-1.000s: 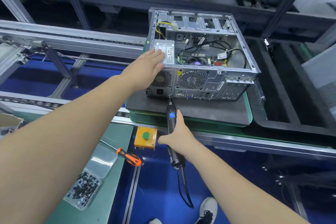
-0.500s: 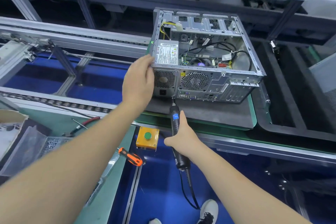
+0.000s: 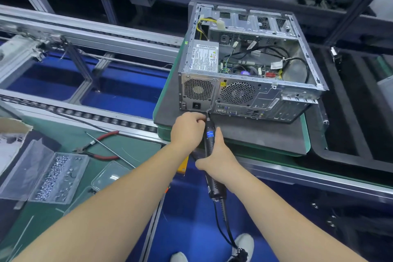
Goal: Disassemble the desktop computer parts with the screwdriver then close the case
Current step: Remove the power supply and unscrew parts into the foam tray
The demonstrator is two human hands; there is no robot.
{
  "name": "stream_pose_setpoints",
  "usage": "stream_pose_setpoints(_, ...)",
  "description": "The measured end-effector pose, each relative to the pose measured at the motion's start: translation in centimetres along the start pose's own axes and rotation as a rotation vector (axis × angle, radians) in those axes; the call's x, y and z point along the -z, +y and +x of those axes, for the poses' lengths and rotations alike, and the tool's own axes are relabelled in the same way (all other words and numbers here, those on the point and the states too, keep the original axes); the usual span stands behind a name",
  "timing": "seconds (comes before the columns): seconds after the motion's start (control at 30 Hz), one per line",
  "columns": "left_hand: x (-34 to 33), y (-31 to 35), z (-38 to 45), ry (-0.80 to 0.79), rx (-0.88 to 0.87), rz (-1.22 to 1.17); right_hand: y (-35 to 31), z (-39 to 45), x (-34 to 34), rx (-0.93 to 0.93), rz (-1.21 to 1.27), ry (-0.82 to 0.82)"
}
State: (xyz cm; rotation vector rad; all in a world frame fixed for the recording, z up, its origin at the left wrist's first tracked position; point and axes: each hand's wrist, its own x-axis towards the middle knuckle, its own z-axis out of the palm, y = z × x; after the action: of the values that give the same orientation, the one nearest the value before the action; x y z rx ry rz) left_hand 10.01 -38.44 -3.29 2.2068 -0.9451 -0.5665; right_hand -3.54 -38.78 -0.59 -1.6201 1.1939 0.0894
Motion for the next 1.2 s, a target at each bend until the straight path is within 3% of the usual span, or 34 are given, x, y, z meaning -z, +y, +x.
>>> stream_pose_setpoints(0.2, -0.4, -0.5, 0.8, -0.114, -0.167, 0.112, -0.2, -0.1, -0.1, 0.005, -0.013, -0.006)
stream_pose_setpoints(0.37, -0.5, -1.5, 0.3, 0.076, -0.121, -0.016, -0.3, -0.2, -0.2, 0.011, -0.005, 0.002)
stream_pose_setpoints(0.6, 0.3, -1.6, 1.3, -0.068, -0.198, 0.079, -0.3, -0.3, -0.5, 0.001, 0.0, 0.012)
stream_pose_setpoints(1.2, 0.6, -1.6, 1.7, -0.122, -0.189, 0.069, -0.5, -0.2, -0.7, -0.012, 0.0, 0.0)
